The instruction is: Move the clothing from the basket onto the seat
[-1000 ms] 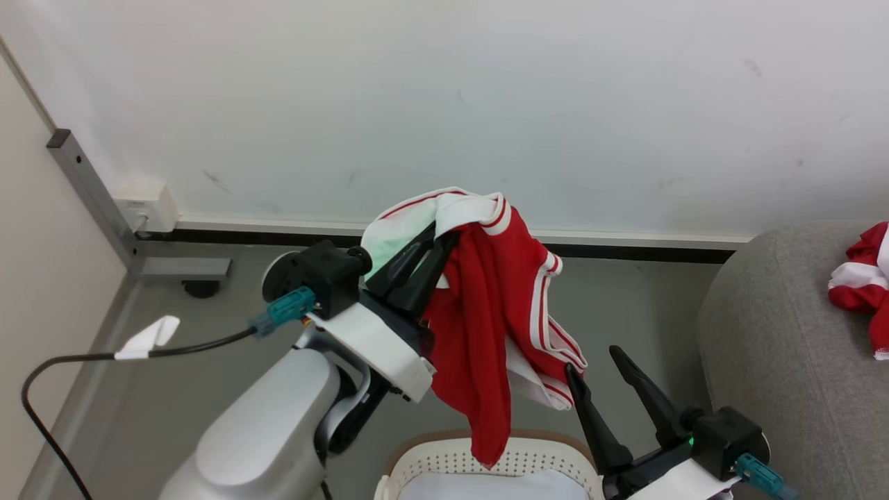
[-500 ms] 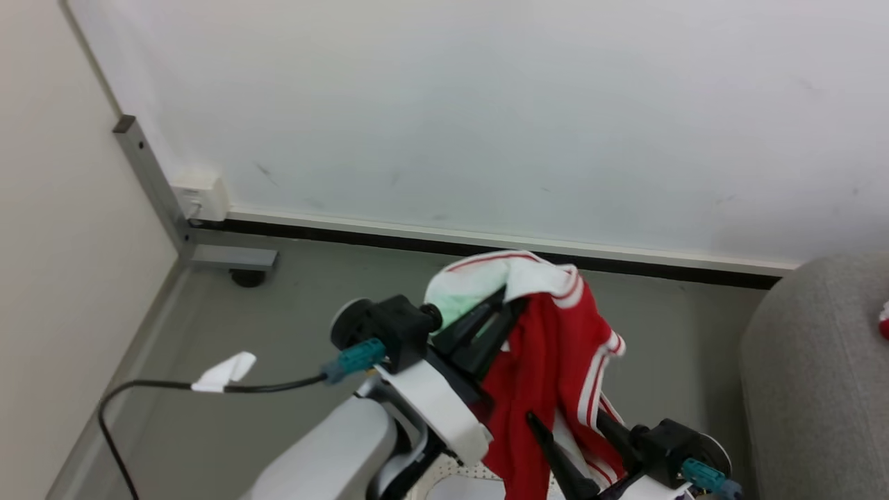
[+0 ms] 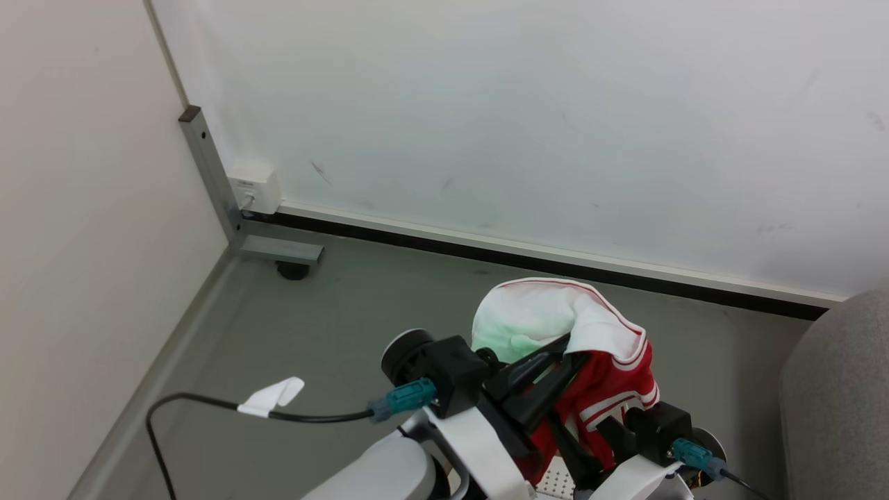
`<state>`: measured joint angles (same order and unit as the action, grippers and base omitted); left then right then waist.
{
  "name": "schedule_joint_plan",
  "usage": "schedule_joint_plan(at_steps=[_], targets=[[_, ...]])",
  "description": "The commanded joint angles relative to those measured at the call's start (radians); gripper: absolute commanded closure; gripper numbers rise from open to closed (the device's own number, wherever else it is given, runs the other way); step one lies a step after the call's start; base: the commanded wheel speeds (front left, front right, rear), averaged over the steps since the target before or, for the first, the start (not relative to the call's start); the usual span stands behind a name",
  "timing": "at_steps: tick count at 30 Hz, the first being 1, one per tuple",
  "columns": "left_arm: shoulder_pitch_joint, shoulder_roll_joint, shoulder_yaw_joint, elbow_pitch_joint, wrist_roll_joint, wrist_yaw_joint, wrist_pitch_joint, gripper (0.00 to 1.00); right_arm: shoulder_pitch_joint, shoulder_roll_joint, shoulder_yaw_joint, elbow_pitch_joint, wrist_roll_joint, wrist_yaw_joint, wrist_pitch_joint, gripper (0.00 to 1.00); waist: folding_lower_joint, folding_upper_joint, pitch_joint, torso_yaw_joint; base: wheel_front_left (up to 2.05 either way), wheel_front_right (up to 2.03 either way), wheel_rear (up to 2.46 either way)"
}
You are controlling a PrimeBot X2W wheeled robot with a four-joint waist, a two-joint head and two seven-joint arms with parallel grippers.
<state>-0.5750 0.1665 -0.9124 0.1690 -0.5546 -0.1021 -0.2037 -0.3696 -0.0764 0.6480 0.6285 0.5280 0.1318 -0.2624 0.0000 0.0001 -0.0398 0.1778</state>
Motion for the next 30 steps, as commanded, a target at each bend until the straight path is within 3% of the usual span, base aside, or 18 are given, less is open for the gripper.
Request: schedule_joint_plan(at_steps=[1, 25, 30], targets=[[0.012, 0.005, 0.002, -0.014, 0.002, 0.004, 0.003, 1.00, -0.001, 0.005, -0.017, -0.004, -0.018, -0.002, -0.003, 1.00, 0.0000, -0.0001, 0.002, 0.005, 0.00, 0.00, 0.00], [0.016, 0.039, 0.022, -0.012, -0.008, 0.038, -0.011, 1.00, 0.044, 0.023, -0.096, -0.076, -0.050, -0.002, -0.003, 1.00, 0.0000, -0.0001, 0.010, -0.039, 0.00, 0.00, 0.00], [0.028, 0.043, 0.019, 0.013, -0.006, 0.048, -0.011, 1.00, 0.059, 0.009, -0.161, -0.111, -0.056, -0.002, -0.003, 1.00, 0.0000, -0.0001, 0.007, -0.047, 0.00, 0.00, 0.00]])
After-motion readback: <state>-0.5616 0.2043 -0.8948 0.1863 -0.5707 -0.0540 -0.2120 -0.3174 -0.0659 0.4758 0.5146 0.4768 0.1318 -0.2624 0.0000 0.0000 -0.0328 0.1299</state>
